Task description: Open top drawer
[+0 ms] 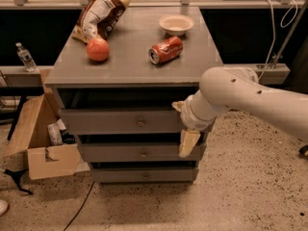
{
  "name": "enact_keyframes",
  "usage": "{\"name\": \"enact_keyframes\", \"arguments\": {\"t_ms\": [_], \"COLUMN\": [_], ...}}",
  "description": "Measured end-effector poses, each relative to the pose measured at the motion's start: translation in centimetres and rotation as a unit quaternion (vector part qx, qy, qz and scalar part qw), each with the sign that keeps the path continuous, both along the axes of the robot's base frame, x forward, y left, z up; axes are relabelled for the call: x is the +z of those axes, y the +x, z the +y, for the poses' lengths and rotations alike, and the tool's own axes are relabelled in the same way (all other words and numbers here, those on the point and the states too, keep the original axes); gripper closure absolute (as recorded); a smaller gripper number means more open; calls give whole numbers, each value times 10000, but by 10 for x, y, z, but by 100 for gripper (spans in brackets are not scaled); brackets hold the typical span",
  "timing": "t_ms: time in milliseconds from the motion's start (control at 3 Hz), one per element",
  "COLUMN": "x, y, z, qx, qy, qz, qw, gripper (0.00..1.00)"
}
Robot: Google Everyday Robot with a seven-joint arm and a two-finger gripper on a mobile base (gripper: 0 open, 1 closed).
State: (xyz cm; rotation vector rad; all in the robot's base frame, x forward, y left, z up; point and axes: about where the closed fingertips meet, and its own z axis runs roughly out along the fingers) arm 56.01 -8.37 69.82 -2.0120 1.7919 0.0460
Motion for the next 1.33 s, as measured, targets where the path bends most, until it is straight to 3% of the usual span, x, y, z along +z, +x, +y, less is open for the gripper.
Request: {"name": "enact_keyframes", "arguments": {"t_ms": [333,1000,1333], "x": [-10,-16,-37], "y": [30,35,63], "z": [-2,-3,-23], "qx": [61,106,-25], "qy": [-141,-274,-668], "qz": [-228,-234,-214], "qw": [9996,9993,9975], "gripper": [0,0,0]}}
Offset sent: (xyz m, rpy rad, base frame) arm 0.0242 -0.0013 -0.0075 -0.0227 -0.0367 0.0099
